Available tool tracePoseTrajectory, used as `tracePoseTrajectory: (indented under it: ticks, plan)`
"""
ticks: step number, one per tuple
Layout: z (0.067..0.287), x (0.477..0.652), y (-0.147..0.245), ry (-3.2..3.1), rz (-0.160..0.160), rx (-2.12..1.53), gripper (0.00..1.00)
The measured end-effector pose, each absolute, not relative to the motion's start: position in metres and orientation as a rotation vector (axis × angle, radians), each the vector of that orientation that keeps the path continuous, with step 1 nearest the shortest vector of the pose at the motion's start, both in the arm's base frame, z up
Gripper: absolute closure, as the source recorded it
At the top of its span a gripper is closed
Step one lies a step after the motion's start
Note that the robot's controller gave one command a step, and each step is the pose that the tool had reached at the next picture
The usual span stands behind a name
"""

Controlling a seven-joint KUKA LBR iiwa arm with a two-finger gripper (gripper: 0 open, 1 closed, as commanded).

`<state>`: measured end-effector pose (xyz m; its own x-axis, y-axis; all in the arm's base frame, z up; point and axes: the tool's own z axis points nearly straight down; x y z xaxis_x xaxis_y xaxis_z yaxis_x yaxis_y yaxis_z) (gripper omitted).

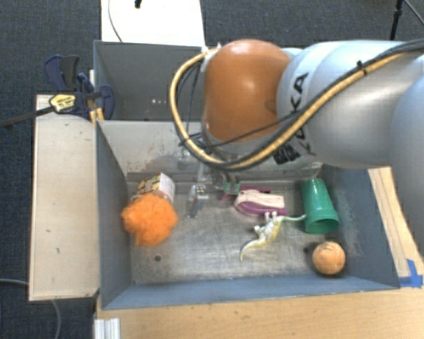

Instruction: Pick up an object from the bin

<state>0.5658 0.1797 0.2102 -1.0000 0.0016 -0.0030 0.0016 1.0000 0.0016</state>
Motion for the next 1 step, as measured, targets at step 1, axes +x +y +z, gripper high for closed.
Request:
tracePoseTrajectory:
  ticks: [1]
  plan:
    - [0.1659, 0.5560, 0.1966, 3.130, 0.002, -0.207, 0.00]
